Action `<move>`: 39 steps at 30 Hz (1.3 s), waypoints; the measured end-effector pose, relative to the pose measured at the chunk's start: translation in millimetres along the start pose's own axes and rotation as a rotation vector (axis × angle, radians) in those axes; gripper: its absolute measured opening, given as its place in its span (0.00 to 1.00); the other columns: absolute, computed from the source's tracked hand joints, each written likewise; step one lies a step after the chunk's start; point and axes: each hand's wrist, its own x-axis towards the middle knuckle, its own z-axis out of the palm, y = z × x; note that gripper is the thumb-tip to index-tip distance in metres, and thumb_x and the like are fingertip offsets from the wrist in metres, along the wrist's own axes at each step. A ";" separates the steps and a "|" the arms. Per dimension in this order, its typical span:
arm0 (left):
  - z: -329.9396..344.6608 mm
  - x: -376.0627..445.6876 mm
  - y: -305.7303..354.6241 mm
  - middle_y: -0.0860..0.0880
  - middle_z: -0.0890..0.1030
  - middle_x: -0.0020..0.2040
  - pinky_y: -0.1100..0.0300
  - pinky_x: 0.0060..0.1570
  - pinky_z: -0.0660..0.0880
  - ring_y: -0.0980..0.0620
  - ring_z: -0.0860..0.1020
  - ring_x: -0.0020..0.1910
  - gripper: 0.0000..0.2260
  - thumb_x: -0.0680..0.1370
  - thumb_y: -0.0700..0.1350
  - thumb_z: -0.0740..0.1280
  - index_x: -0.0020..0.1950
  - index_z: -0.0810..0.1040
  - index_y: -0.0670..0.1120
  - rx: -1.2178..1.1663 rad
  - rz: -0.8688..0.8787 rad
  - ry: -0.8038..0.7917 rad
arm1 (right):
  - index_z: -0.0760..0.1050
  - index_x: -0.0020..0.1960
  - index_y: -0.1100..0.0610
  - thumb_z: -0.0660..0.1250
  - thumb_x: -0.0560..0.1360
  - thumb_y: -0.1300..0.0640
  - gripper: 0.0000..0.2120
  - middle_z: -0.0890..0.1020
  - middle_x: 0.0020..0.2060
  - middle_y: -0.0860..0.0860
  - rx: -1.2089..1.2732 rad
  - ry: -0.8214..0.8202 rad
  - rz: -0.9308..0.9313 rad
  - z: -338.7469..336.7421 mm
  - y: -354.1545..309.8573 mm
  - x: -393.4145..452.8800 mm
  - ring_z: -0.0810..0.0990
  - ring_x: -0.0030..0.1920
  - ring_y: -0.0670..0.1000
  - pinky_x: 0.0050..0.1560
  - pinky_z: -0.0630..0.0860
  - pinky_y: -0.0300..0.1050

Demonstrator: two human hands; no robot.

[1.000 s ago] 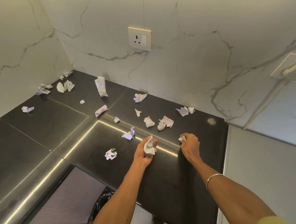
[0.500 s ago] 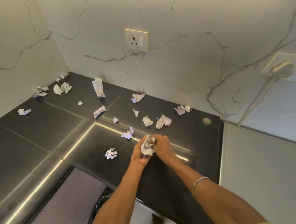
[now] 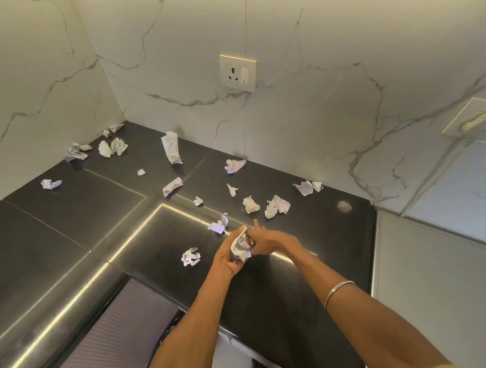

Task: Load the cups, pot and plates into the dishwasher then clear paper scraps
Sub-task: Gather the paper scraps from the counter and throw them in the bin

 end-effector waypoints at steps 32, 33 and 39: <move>-2.4 17.5 2.4 0.49 0.76 0.36 0.60 0.29 0.75 0.55 0.73 0.26 0.04 0.75 0.42 0.73 0.46 0.78 0.46 -0.023 0.187 0.134 | 0.76 0.59 0.56 0.72 0.72 0.58 0.16 0.81 0.48 0.54 0.623 0.808 0.176 -5.0 50.8 20.6 0.82 0.48 0.55 0.47 0.79 0.45; -3.1 16.6 1.9 0.49 0.77 0.36 0.60 0.29 0.75 0.55 0.74 0.26 0.04 0.75 0.42 0.73 0.45 0.78 0.46 -0.023 0.193 0.132 | 0.73 0.62 0.54 0.74 0.70 0.57 0.22 0.80 0.49 0.52 0.690 0.766 0.142 -3.9 47.6 18.6 0.82 0.48 0.53 0.46 0.80 0.44; -5.4 8.0 -0.2 0.40 0.82 0.52 0.51 0.49 0.79 0.45 0.82 0.46 0.13 0.75 0.44 0.72 0.58 0.81 0.41 -0.086 0.213 0.052 | 0.82 0.57 0.53 0.75 0.67 0.57 0.18 0.85 0.46 0.44 0.803 0.617 -0.074 4.8 15.5 10.5 0.85 0.44 0.45 0.49 0.83 0.47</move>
